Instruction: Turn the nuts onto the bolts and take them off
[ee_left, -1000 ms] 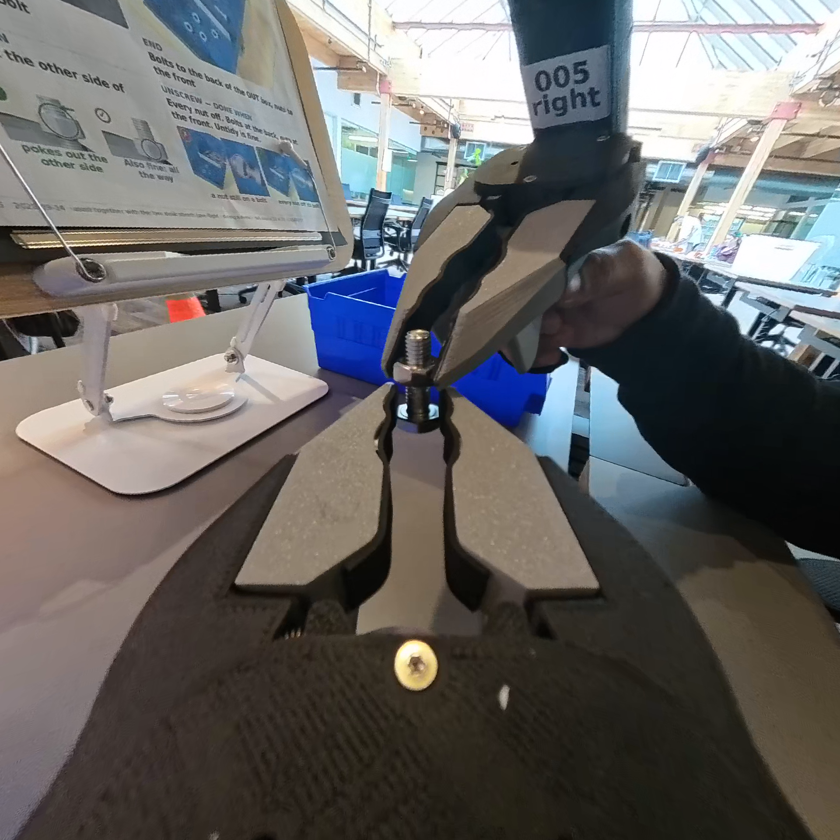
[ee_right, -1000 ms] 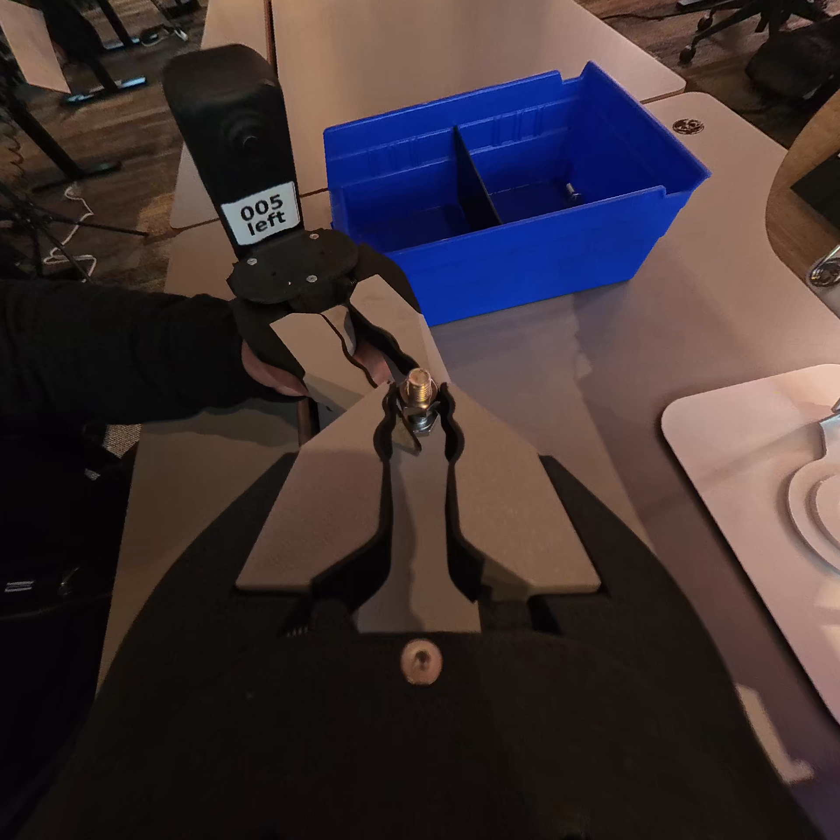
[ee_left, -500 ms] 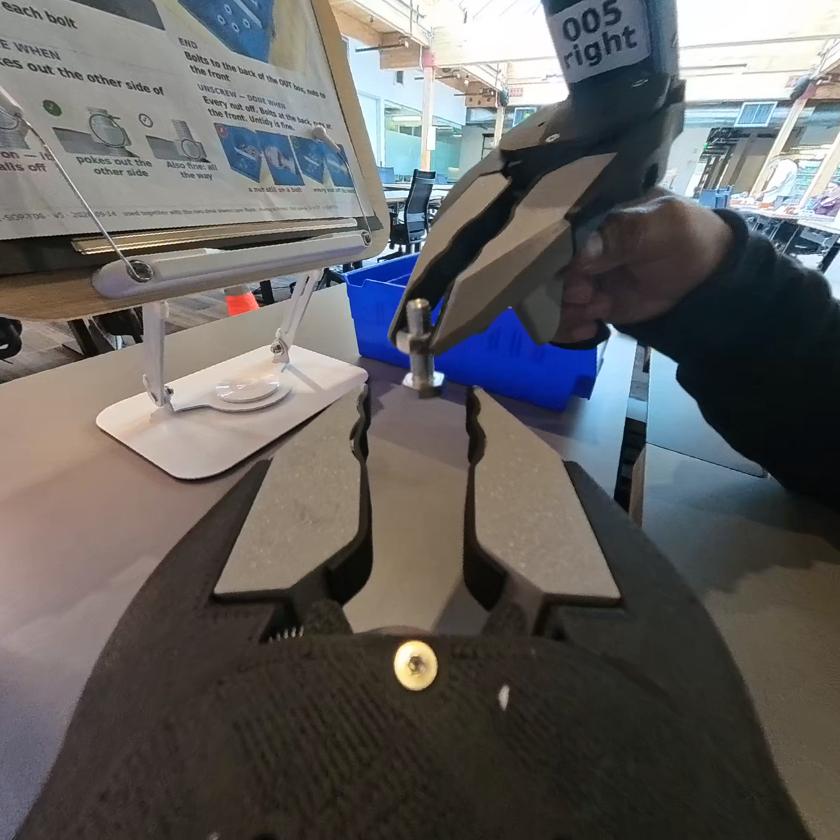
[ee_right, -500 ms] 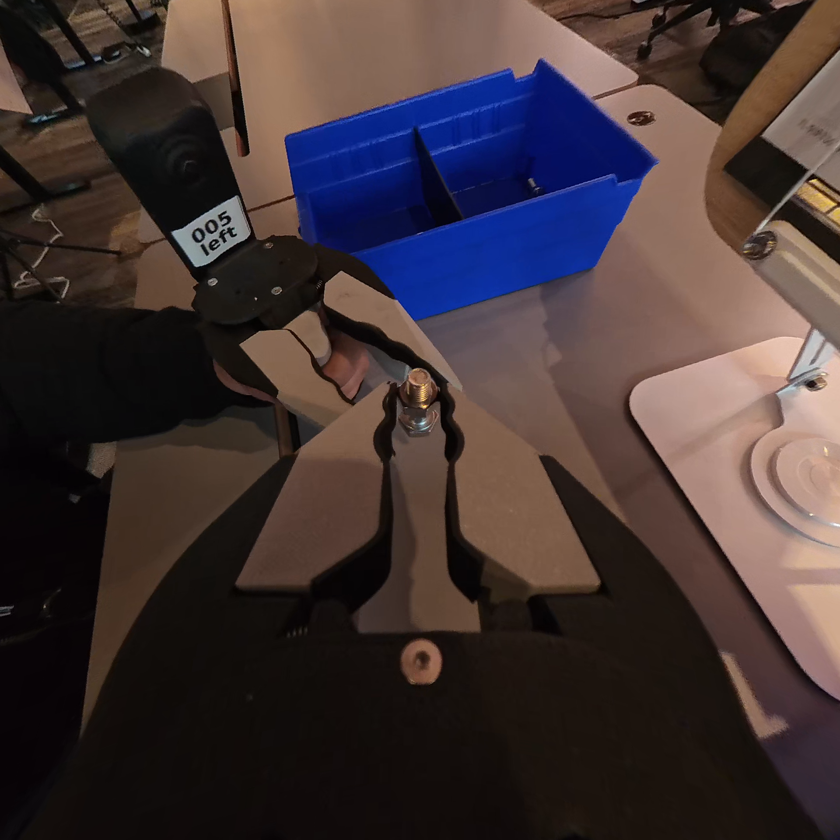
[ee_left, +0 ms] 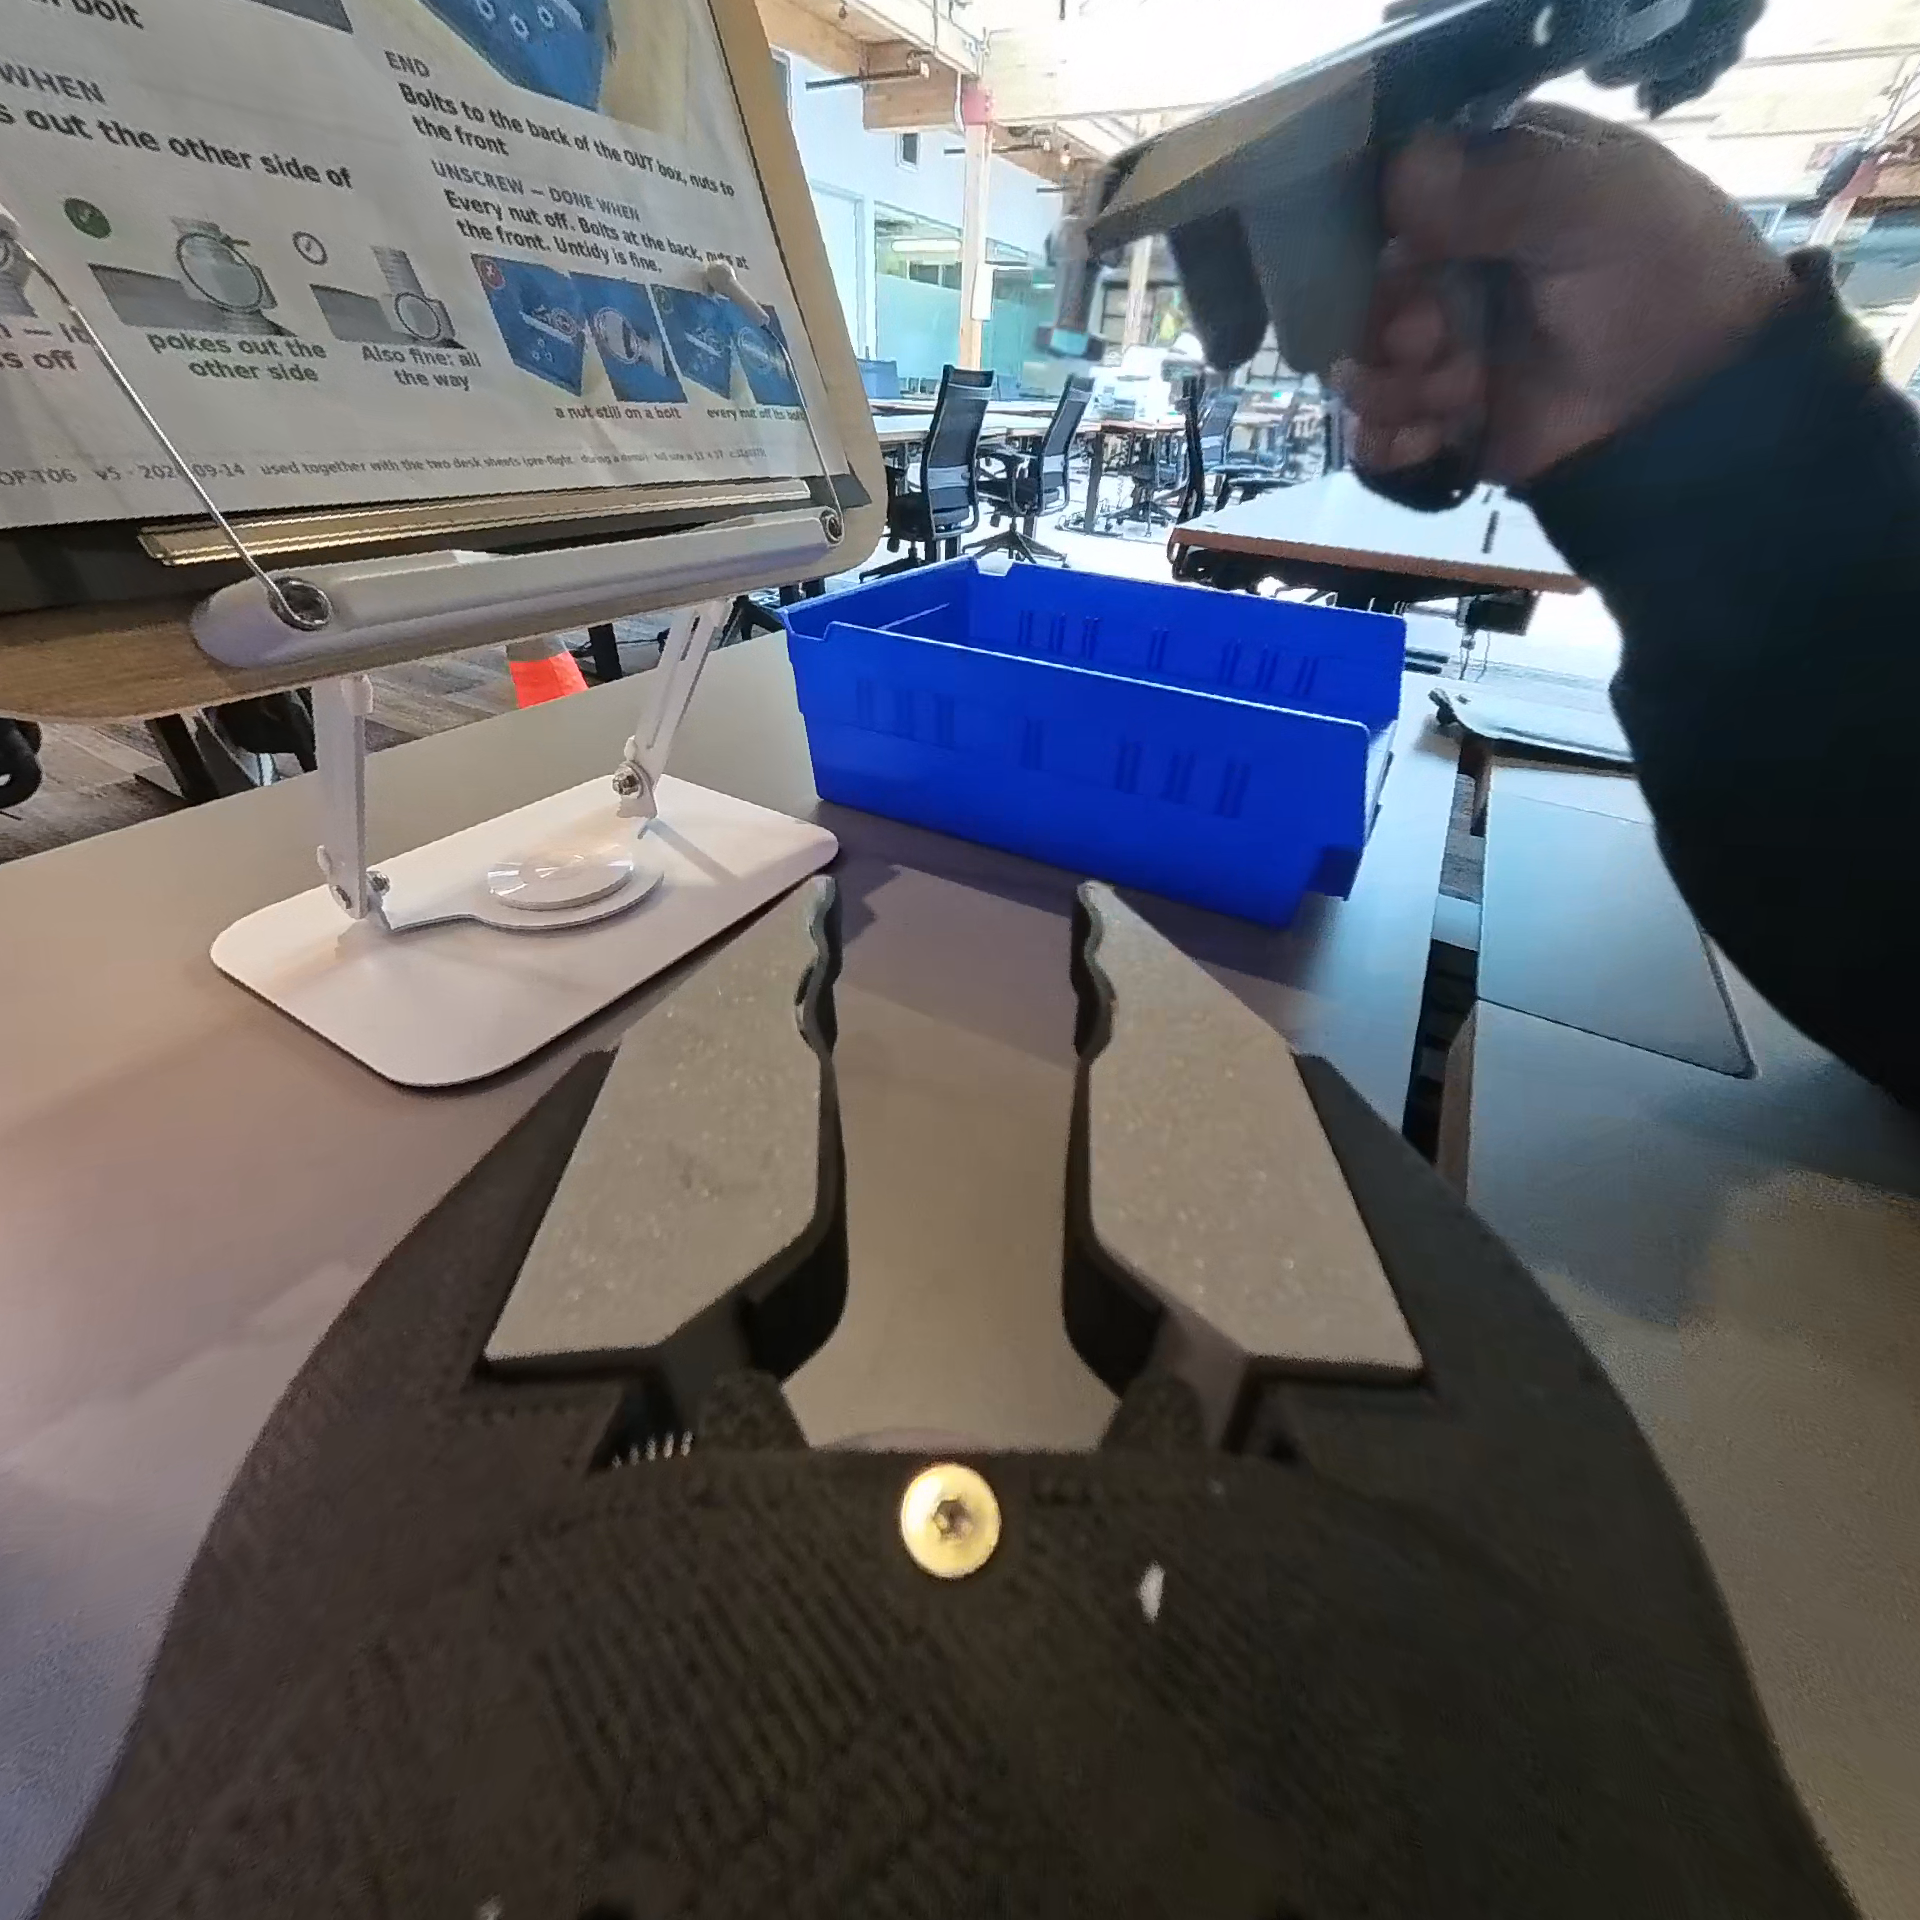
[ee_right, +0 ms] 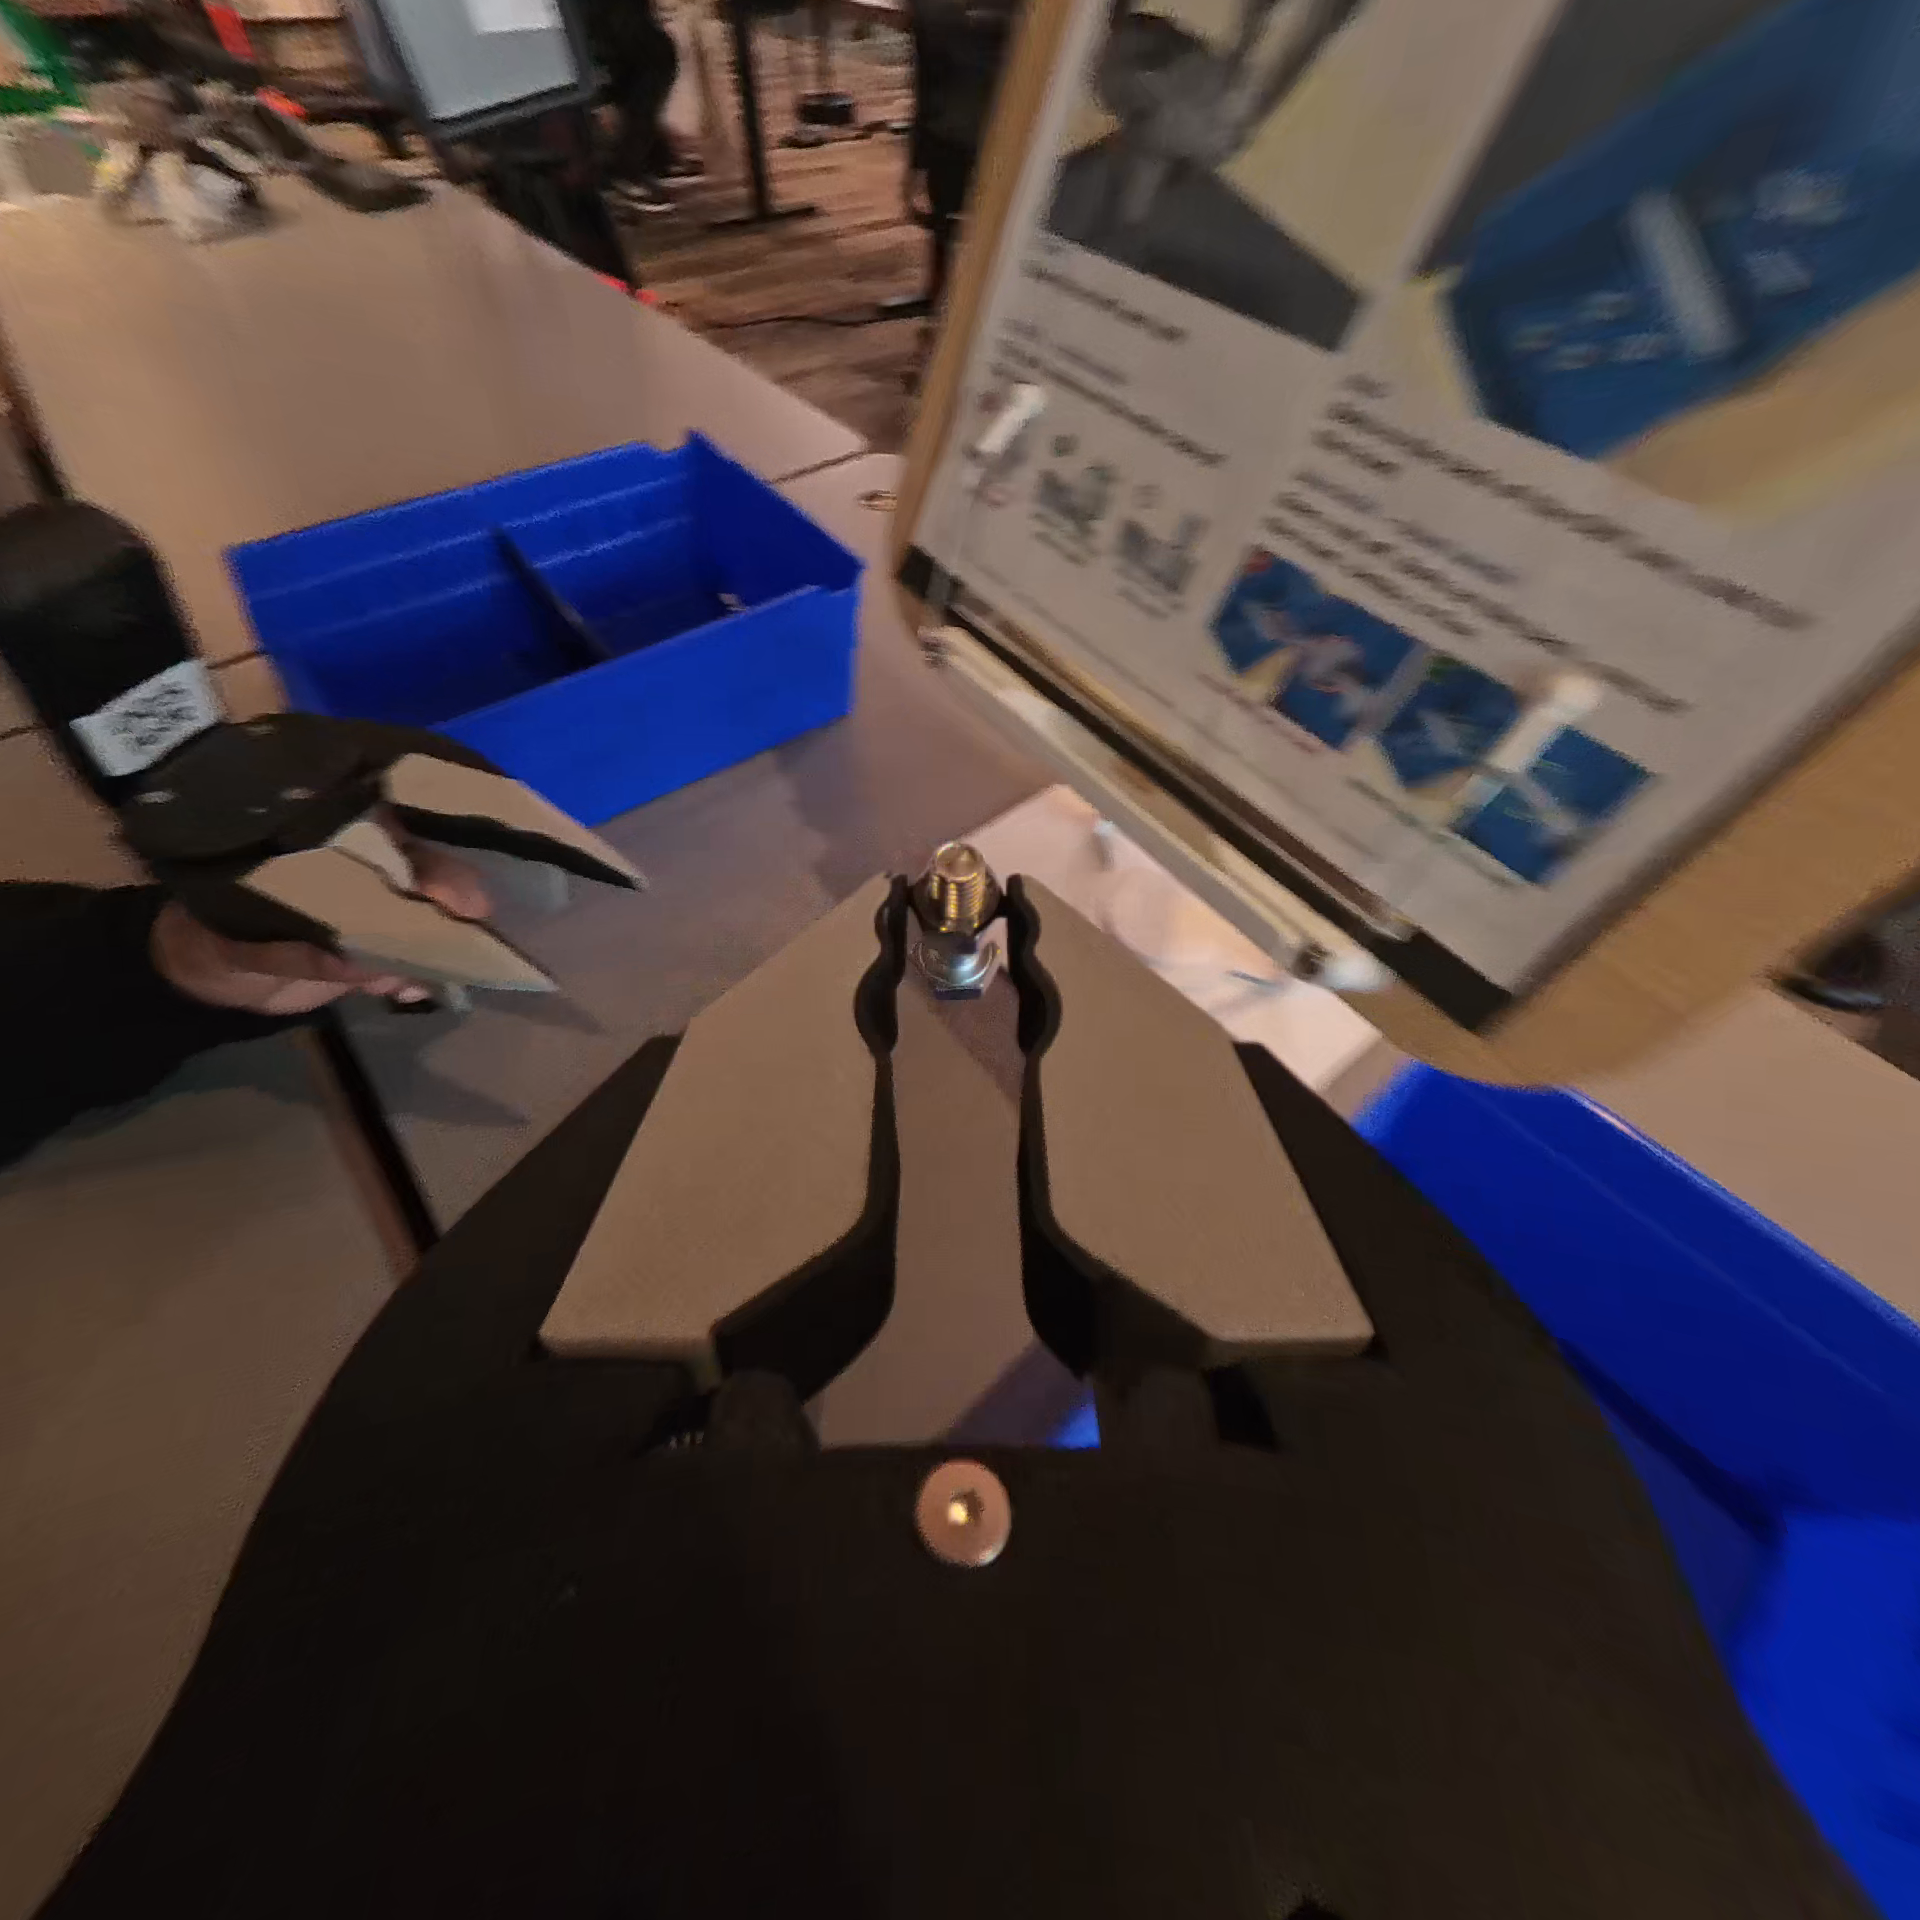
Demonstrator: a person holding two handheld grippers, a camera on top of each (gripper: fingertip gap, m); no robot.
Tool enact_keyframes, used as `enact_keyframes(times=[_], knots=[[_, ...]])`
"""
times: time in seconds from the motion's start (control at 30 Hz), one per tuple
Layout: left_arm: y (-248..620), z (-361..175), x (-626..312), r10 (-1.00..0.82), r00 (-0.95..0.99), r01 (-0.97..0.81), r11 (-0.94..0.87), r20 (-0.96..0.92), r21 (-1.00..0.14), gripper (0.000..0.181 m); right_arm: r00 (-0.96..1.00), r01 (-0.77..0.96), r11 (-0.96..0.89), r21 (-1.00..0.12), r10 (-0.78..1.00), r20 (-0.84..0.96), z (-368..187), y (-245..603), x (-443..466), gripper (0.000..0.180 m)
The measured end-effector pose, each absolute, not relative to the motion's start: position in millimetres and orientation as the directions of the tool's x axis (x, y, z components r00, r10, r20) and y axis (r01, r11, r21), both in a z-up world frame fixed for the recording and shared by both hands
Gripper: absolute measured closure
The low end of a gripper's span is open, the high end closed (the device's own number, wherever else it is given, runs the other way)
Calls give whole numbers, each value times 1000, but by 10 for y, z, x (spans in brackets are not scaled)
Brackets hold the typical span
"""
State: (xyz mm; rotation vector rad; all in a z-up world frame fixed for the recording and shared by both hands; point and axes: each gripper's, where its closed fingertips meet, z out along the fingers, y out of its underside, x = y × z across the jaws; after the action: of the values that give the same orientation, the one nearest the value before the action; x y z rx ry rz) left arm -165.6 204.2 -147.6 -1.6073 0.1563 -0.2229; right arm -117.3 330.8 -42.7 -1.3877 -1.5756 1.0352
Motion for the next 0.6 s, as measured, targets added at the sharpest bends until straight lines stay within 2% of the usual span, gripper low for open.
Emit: enact_keyframes(times=[0.23,0.43,0.6], knots=[[2059,-1533,-1657,-236,971,35,-65,49,-997,139,216,408,-80,-910,976,11,-601,4385,-609,163],[2073,-1577,-1655,-236,970,33,-78,51,-996,139,310,531,-232,-815,948,-68,-1299,4814,-560,163],[2066,-1566,-1669,-233,971,36,-75,52,-997,140,327,626,-259,-736,944,-54,-1701,4876,-626,163]])
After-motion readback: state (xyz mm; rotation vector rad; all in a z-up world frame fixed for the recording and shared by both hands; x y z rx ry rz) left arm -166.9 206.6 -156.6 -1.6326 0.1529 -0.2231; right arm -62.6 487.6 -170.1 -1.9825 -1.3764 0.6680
